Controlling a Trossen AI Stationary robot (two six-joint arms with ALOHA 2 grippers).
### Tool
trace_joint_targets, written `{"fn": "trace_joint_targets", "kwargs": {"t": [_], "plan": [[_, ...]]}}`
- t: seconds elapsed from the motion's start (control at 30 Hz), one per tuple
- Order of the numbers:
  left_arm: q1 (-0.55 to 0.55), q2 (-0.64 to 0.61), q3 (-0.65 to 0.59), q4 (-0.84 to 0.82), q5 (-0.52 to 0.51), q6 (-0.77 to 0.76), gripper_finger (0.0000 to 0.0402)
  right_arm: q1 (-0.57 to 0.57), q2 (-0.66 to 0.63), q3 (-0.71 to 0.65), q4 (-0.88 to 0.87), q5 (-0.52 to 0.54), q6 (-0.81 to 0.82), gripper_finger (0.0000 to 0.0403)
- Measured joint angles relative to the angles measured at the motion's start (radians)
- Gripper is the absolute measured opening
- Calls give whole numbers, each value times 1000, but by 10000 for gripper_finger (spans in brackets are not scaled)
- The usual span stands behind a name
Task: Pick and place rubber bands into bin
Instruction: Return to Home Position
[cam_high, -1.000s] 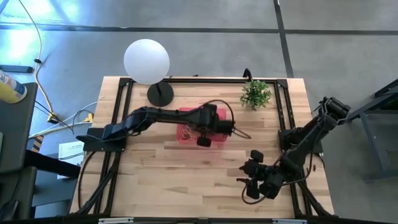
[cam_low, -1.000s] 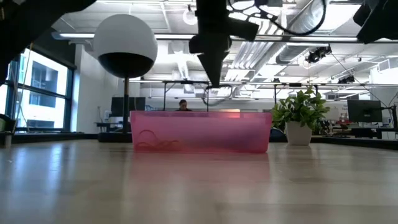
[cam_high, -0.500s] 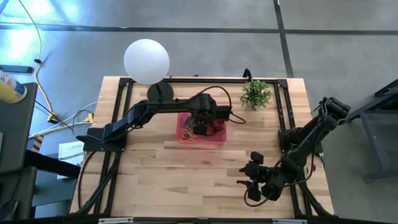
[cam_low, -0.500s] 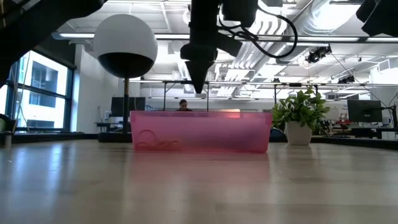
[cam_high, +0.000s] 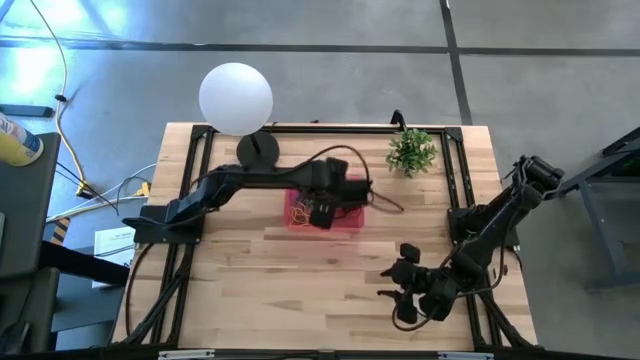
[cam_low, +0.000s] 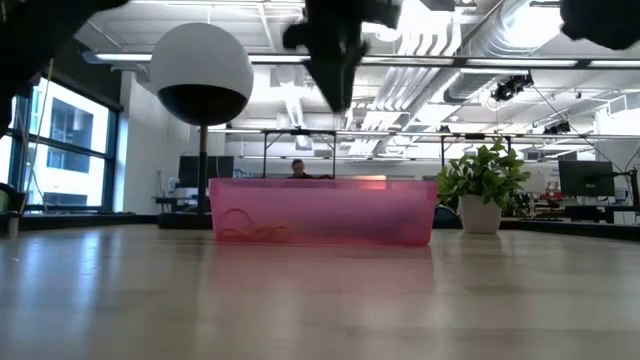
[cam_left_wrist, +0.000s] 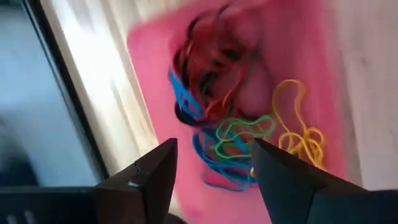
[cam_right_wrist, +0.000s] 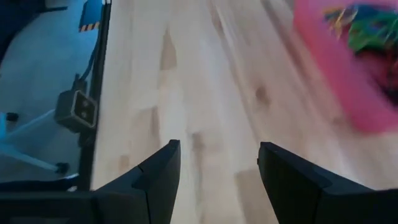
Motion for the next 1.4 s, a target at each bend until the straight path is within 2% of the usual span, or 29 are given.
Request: {"fn": "trace_joint_targets", "kwargs": {"t": [0.07,0.17,0.27,0.37,0.5,0.77,0.9,1.0,1.13,1.3,1.4], "plan": [[-46,-39,0,36,-44,89,195,-9,-20,0,3,16,-63,204],[-93,-100,0,127,-128,94,193,-28,-74,0,8,18,-176,204],[-101,-170,0,233,-166,108,194,-45,-156,0,6,59,-280,204],[-96,-237,2,293,-160,129,195,-63,-257,0,-12,121,-360,204],[-92,-295,1,332,-76,174,193,-100,-398,0,-67,109,-451,204],[-48,-392,2,452,225,357,193,-223,-681,0,-155,44,-595,204],[-17,-451,-29,469,287,403,195,-279,-789,0,-198,32,-601,204],[-19,-550,-175,598,309,409,194,-294,-843,0,-223,30,-600,204],[-21,-757,-532,910,412,380,194,-294,-880,0,-247,74,-606,204],[-19,-1053,-1040,1216,339,247,193,-294,-896,0,-255,80,-635,204],[-19,-1218,-1301,1404,315,191,194,-294,-926,-13,-276,66,-622,204]]}}
